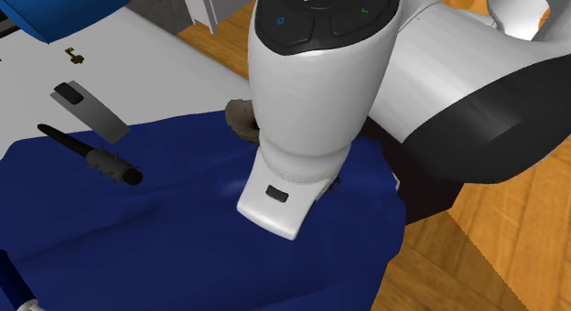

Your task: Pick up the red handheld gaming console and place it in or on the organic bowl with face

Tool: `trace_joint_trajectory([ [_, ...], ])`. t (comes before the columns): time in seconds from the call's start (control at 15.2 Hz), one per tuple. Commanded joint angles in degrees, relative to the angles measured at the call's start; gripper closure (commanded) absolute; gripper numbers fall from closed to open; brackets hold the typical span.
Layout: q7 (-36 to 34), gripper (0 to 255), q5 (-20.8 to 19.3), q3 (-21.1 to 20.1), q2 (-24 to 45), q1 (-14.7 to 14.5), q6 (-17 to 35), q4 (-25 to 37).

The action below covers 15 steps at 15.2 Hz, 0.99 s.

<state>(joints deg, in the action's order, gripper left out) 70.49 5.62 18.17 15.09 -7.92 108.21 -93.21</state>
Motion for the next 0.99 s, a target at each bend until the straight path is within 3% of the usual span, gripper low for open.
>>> trace_joint_trajectory([
  [0.0,-0.22,255,-0.11,0.00,-0.18,-0.05,-1.49,1.32],
  [0.53,-0.44,255,-0.27,0.14,-0.37,0.16,-7.31,6.97],
  [0.92,5.36,255,-1.77,2.77,-6.58,3.21,-7.05,0.60],
])
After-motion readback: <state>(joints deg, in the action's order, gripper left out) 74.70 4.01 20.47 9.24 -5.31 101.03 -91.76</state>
